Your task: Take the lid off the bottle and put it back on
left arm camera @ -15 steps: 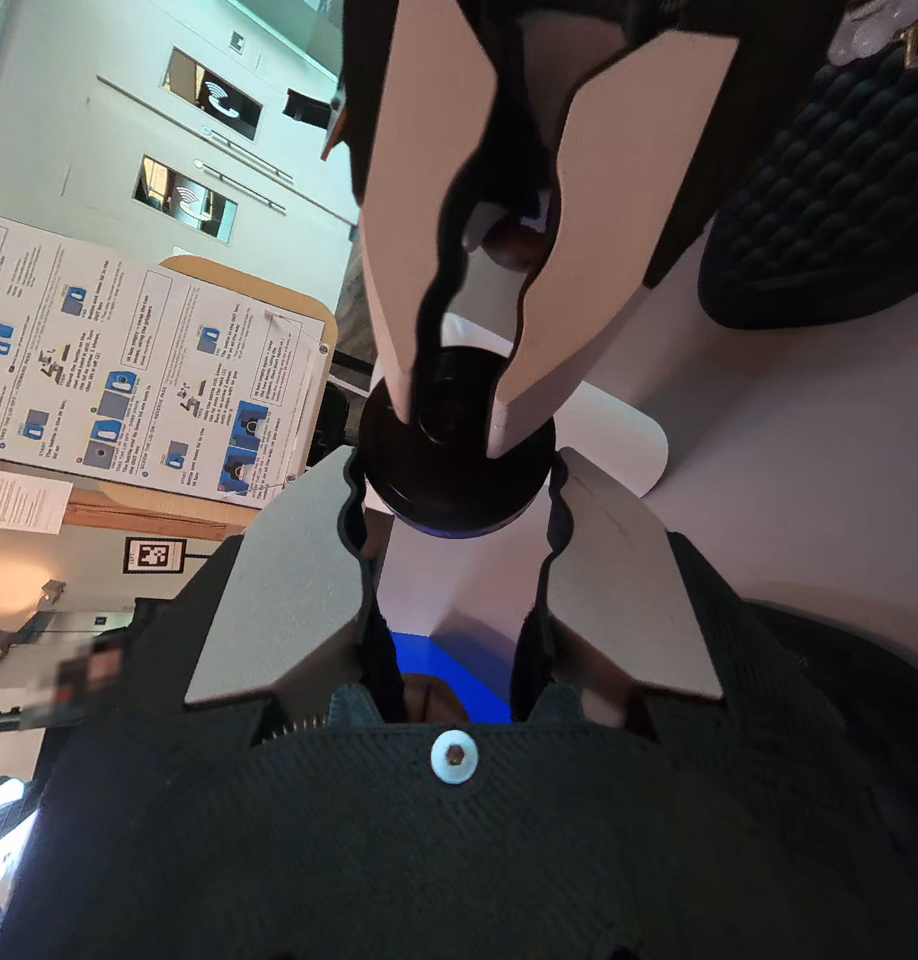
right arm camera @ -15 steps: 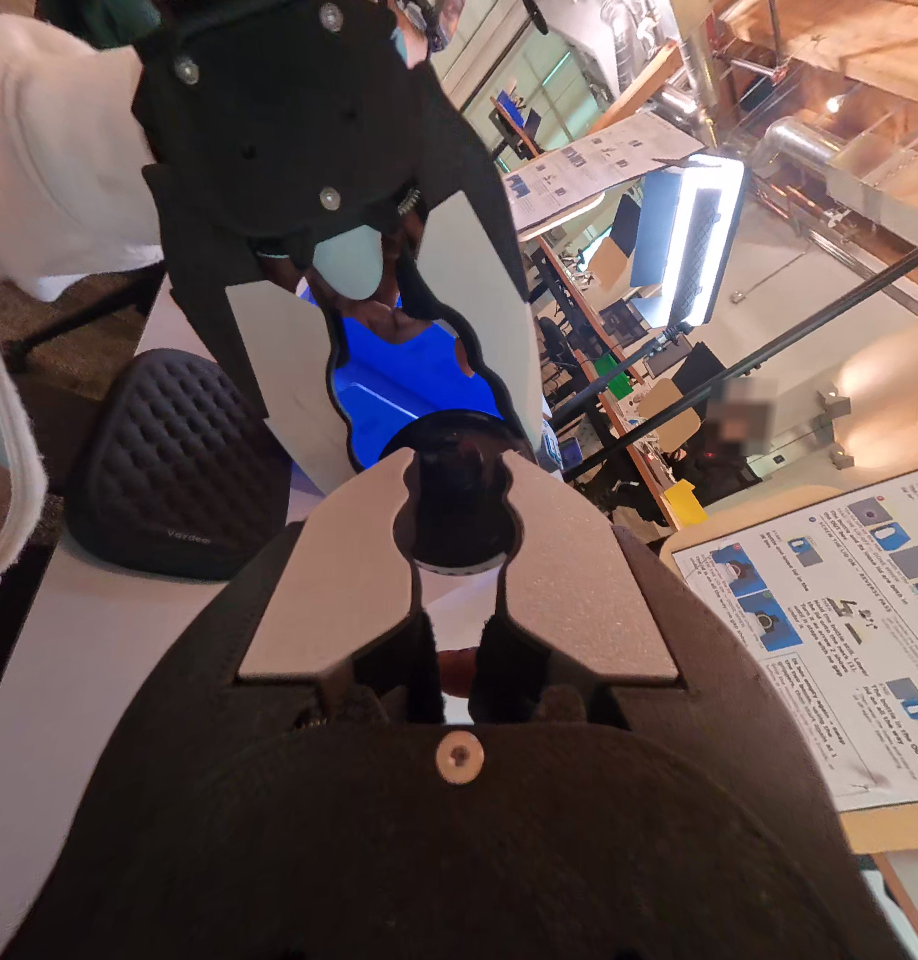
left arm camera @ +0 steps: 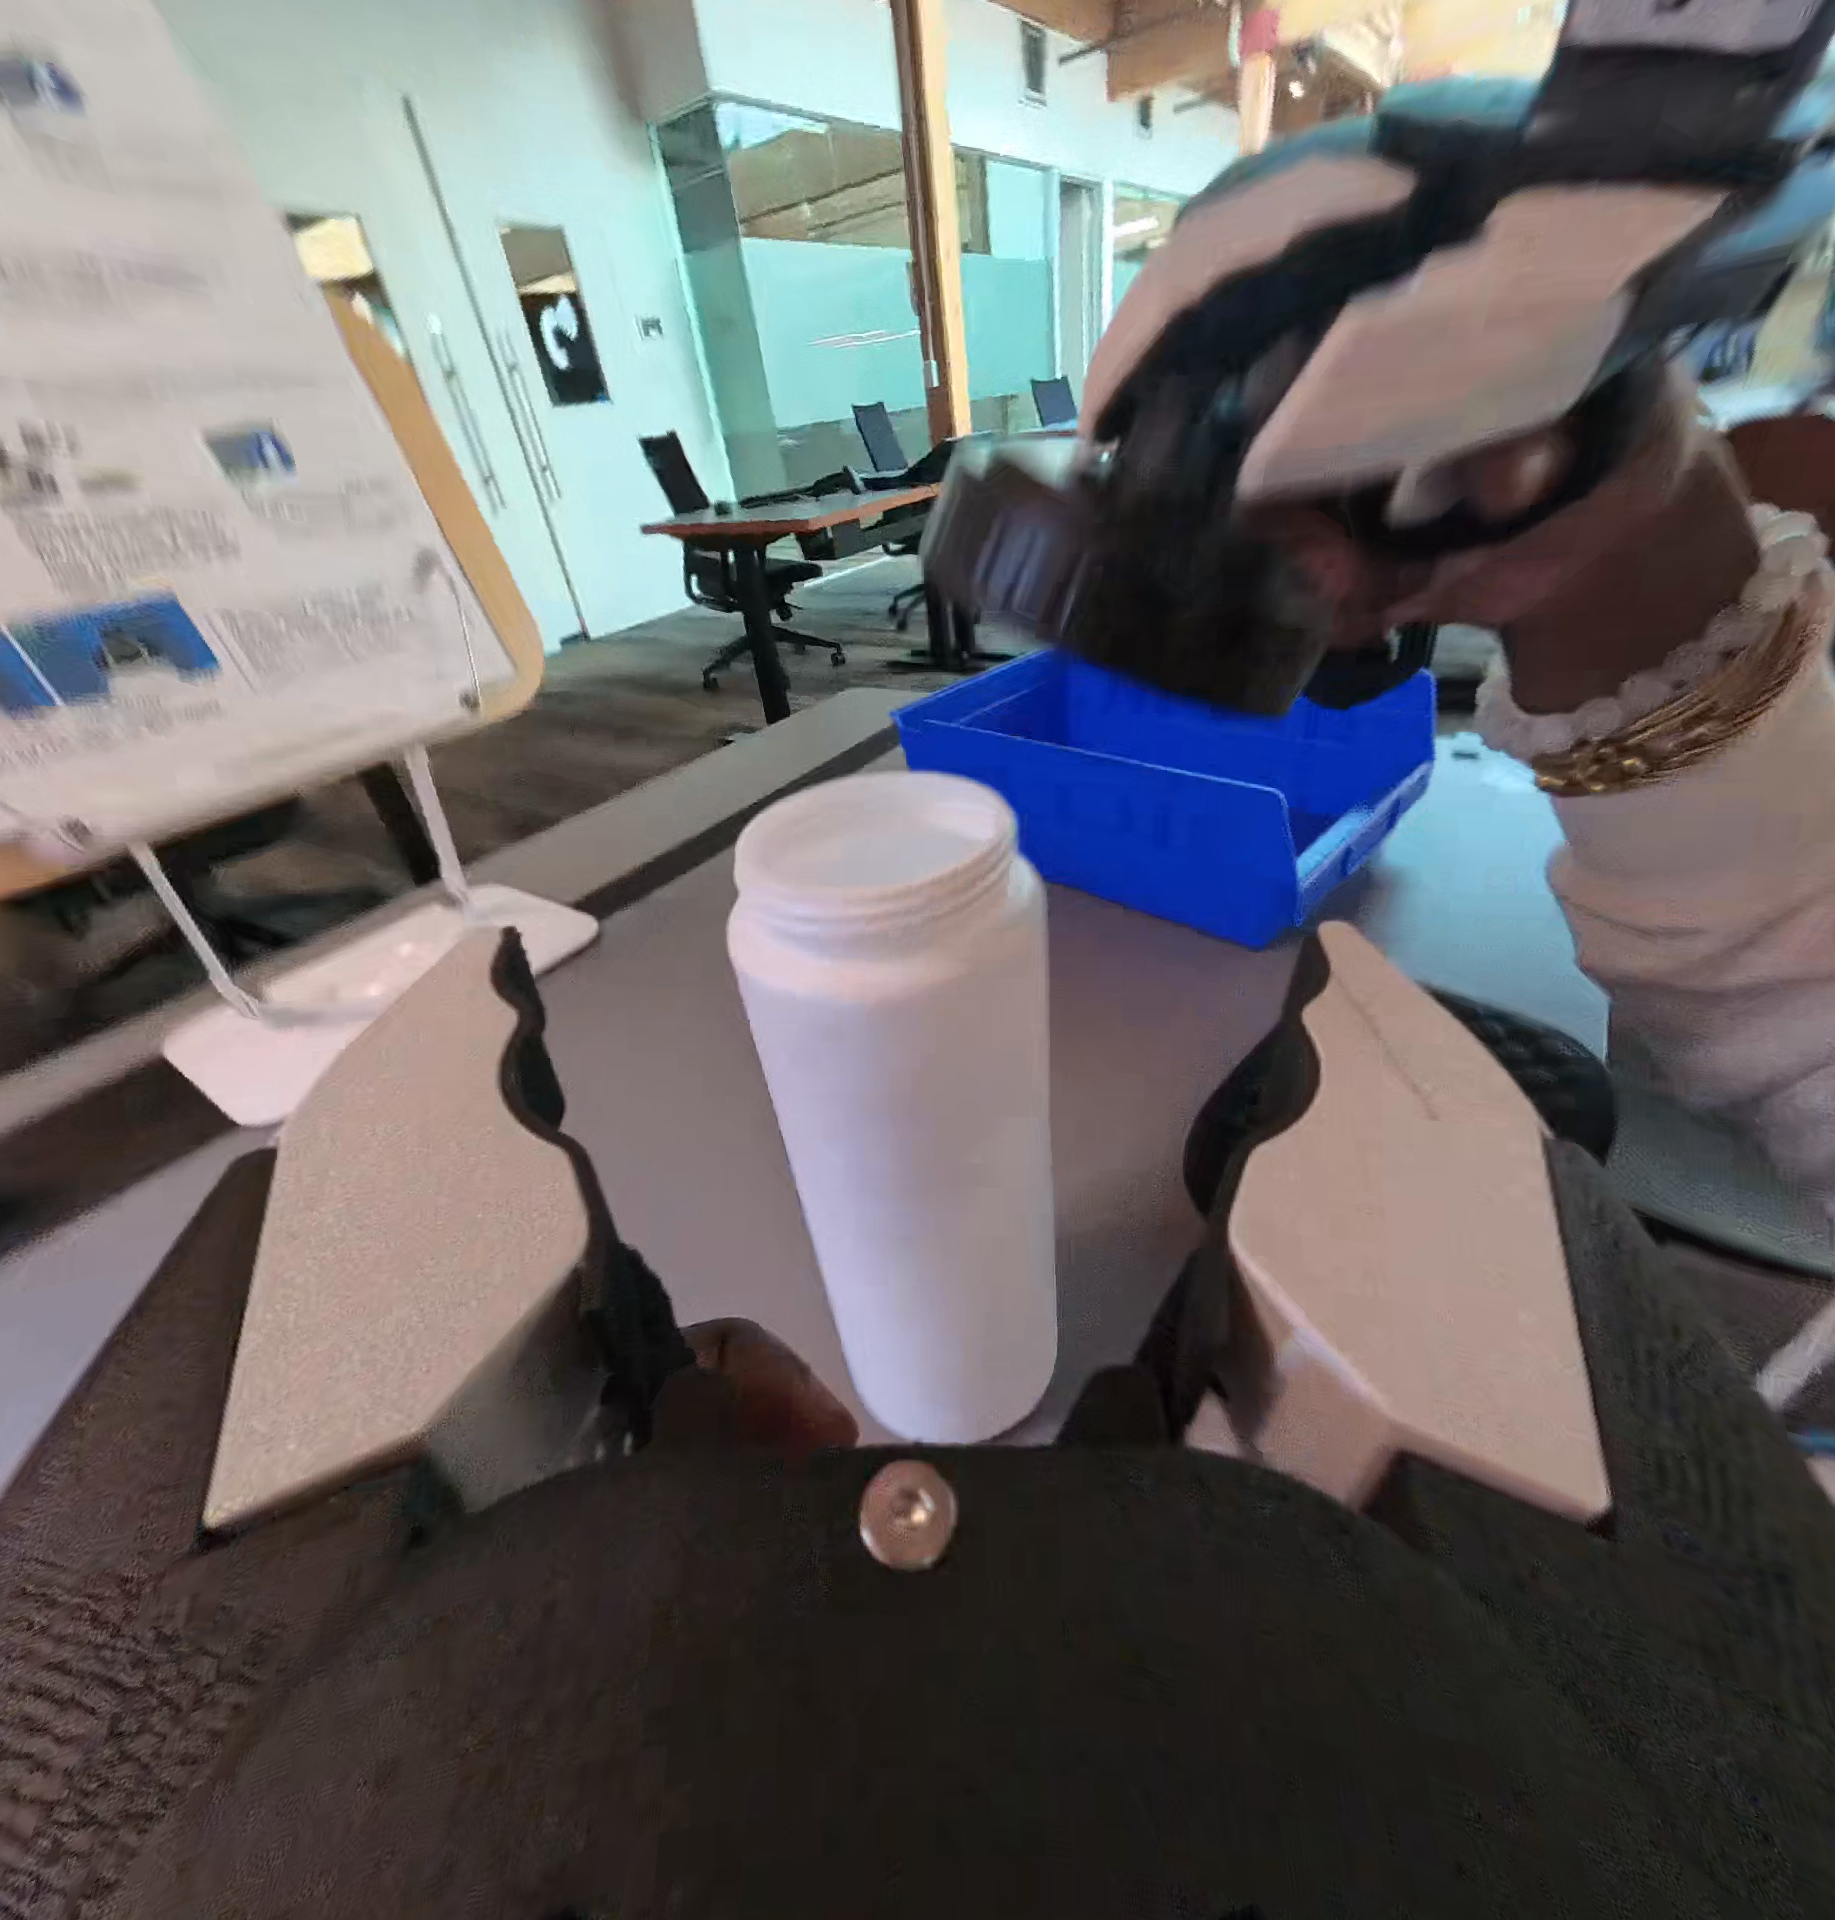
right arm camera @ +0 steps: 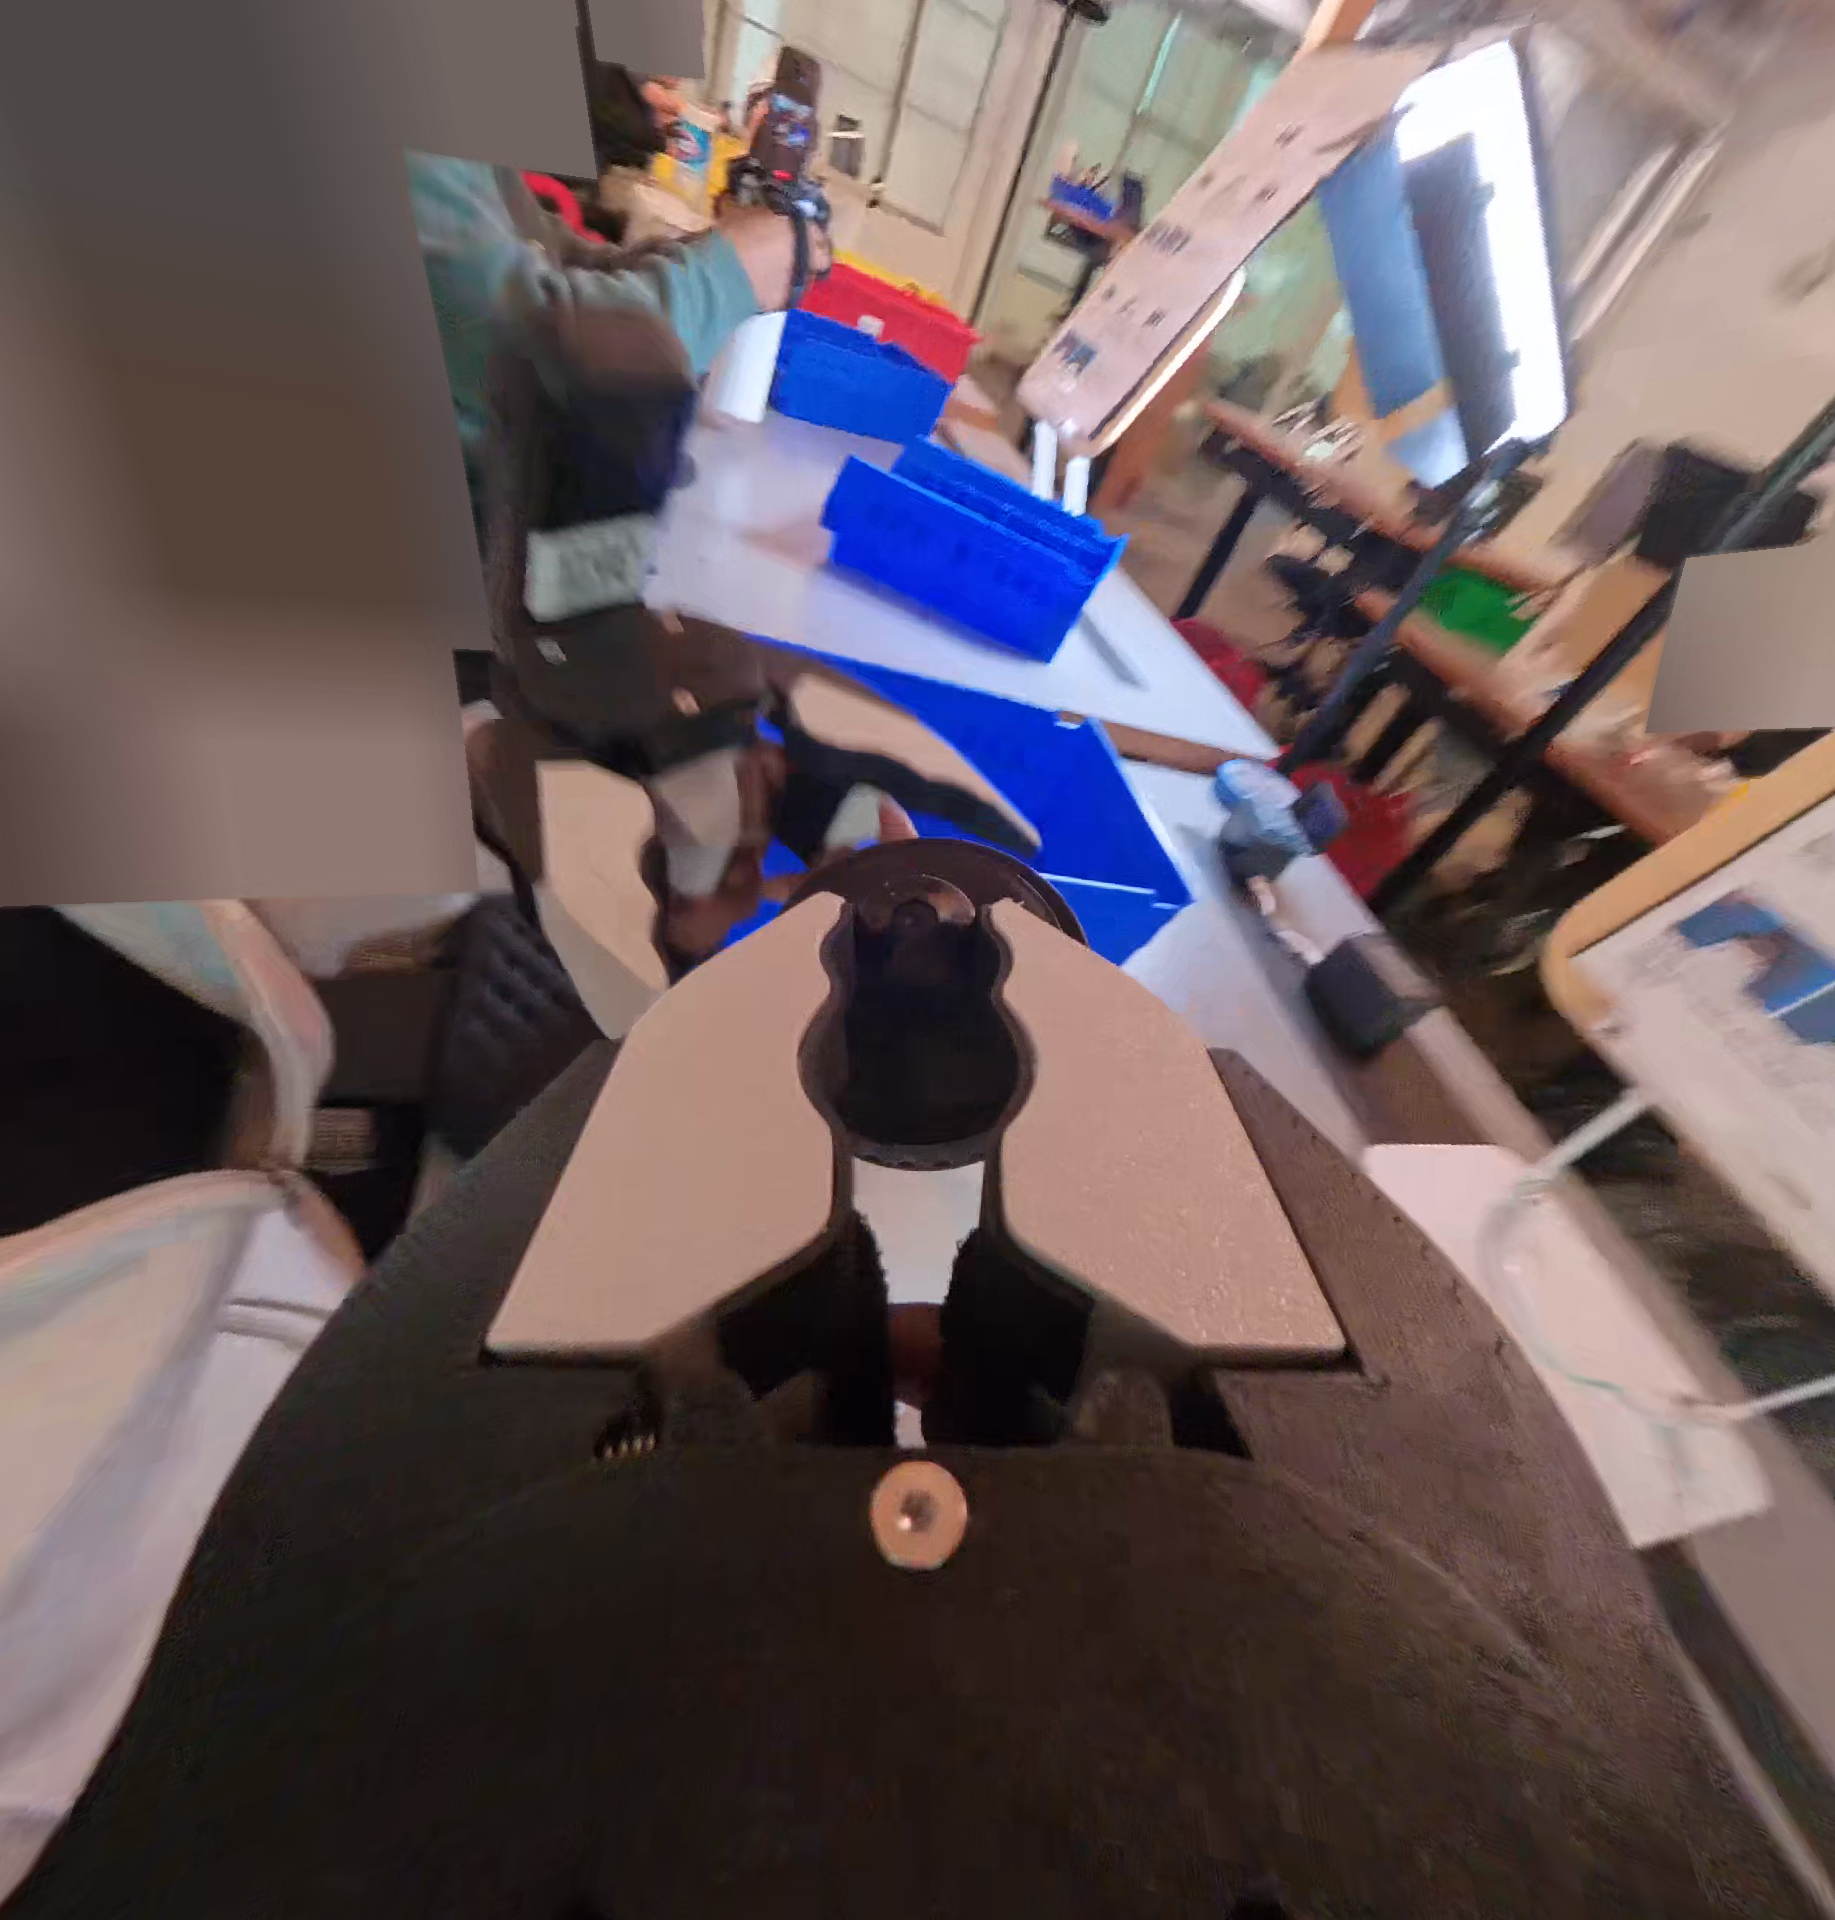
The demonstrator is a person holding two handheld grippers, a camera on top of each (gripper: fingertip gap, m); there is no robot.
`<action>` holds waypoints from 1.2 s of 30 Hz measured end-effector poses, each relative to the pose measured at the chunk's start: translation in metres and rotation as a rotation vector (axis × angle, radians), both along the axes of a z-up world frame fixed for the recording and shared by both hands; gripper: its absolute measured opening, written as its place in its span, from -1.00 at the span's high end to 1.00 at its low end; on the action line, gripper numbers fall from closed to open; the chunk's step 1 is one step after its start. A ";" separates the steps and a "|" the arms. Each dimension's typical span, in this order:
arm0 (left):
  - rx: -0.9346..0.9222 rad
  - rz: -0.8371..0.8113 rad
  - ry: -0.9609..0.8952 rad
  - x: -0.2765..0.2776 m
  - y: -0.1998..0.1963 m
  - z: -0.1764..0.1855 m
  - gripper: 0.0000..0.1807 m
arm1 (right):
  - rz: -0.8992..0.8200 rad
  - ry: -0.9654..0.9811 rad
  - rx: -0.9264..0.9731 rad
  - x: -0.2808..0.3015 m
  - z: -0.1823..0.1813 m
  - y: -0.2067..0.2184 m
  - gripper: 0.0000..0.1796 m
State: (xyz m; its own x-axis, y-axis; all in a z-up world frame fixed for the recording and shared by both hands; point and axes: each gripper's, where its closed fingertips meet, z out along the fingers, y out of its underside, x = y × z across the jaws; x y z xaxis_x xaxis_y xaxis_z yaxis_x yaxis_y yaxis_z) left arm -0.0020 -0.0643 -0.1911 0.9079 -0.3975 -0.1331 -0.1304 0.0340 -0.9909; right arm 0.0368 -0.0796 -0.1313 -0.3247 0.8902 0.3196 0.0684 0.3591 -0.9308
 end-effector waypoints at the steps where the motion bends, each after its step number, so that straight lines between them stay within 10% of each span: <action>1: -0.014 0.012 -0.044 -0.002 0.011 -0.010 -0.46 | 0.013 -0.028 -0.040 -0.004 0.005 0.007 0.75; 5: -0.081 0.038 -0.047 0.004 0.047 -0.049 -0.43 | 0.035 -0.217 -0.113 -0.025 -0.001 0.030 0.76; 8: -0.152 -0.026 -0.031 0.017 0.059 -0.078 0.02 | 0.048 -0.338 -0.130 -0.036 -0.012 0.035 0.75; 36: -0.159 -0.038 -0.075 0.015 0.058 -0.082 0.04 | 0.097 -0.400 -0.202 -0.046 -0.045 0.040 0.76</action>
